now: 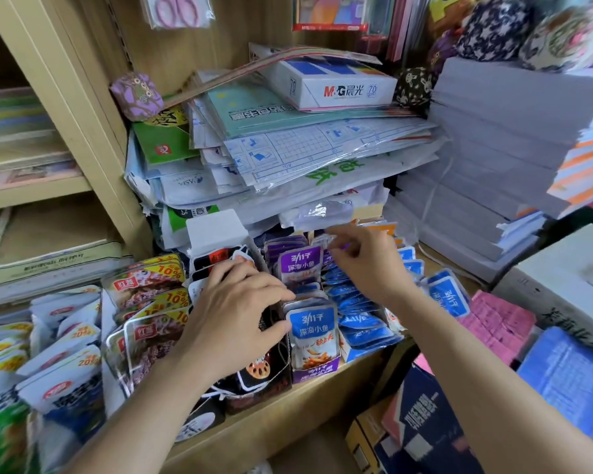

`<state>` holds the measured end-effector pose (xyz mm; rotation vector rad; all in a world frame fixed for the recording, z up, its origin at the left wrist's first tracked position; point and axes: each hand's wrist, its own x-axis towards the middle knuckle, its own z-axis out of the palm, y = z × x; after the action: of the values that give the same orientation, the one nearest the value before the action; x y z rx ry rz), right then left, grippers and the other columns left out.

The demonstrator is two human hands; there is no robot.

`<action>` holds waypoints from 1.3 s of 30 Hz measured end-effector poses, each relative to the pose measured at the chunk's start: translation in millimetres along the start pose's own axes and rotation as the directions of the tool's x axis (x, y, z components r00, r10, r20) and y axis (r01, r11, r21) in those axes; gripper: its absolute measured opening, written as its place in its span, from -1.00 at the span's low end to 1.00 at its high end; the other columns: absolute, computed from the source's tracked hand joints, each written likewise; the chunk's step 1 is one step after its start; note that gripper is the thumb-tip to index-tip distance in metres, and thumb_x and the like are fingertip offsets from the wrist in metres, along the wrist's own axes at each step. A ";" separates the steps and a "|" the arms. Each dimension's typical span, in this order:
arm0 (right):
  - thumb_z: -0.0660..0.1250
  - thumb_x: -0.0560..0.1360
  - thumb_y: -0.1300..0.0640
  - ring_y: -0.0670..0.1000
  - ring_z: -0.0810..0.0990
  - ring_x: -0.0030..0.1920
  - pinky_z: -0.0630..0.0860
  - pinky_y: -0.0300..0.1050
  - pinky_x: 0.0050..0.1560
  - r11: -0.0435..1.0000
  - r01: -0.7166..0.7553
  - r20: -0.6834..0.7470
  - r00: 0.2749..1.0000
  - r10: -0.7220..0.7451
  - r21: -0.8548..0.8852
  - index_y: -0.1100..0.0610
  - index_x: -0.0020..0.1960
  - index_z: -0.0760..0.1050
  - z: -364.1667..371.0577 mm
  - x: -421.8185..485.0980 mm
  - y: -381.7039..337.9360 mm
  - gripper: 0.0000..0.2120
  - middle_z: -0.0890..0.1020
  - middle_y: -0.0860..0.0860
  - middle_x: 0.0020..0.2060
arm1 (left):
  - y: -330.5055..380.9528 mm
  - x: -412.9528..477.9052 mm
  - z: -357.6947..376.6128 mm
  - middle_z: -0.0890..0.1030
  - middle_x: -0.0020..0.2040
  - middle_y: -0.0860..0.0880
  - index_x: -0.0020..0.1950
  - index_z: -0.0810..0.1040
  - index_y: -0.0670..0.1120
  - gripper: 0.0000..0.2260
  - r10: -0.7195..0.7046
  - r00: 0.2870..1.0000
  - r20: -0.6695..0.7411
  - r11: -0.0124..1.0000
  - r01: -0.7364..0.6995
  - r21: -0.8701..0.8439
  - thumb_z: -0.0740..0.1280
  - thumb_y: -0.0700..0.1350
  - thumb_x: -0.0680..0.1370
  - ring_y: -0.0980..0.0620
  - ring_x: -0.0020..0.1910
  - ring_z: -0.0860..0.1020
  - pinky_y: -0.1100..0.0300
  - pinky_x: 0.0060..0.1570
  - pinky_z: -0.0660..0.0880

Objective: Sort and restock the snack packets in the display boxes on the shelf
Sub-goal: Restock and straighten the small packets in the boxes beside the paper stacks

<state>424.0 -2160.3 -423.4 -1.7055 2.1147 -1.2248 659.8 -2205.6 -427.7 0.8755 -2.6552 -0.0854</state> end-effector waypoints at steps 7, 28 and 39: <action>0.48 0.50 0.19 0.09 0.57 0.15 0.49 -0.02 0.18 0.976 0.033 -0.008 0.999 -0.036 -0.217 0.03 0.21 0.64 -18.1 6.4 45.6 -0.71 0.66 -0.02 0.17 | 17.5 12.5 2.2 0.51 0.37 0.08 0.37 0.56 0.05 -0.49 -0.040 0.992 -0.116 0.999 0.041 0.010 0.50 0.07 0.43 0.01 0.30 0.41 0.01 0.34 0.36; 0.30 0.62 0.23 0.09 0.55 -0.07 0.45 -0.08 -0.20 0.996 -0.080 -0.243 0.968 0.068 -0.037 0.12 -0.07 0.55 -17.3 12.6 39.3 -0.89 0.65 0.03 -0.12 | 20.8 21.3 16.9 0.20 0.61 0.08 0.34 0.56 0.15 -0.45 -0.124 0.992 0.013 0.985 0.121 0.122 0.16 0.36 0.47 -0.02 0.37 0.30 0.02 0.38 0.36; 0.18 0.69 0.27 0.09 0.68 -0.08 0.70 0.01 -0.13 0.735 0.054 -0.243 0.958 0.153 0.676 0.29 0.06 0.43 -54.5 9.3 -0.7 -0.90 0.64 0.13 -0.09 | 21.1 23.3 13.3 0.16 0.62 0.11 0.31 0.59 0.22 -0.54 -0.132 0.991 0.036 0.990 0.129 0.062 0.32 0.36 0.47 0.01 0.46 0.22 0.04 0.47 0.25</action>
<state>389.6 -2141.8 -384.1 -1.1750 1.4863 -2.0023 625.8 -2202.9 -429.8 1.0779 -2.6474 -0.0564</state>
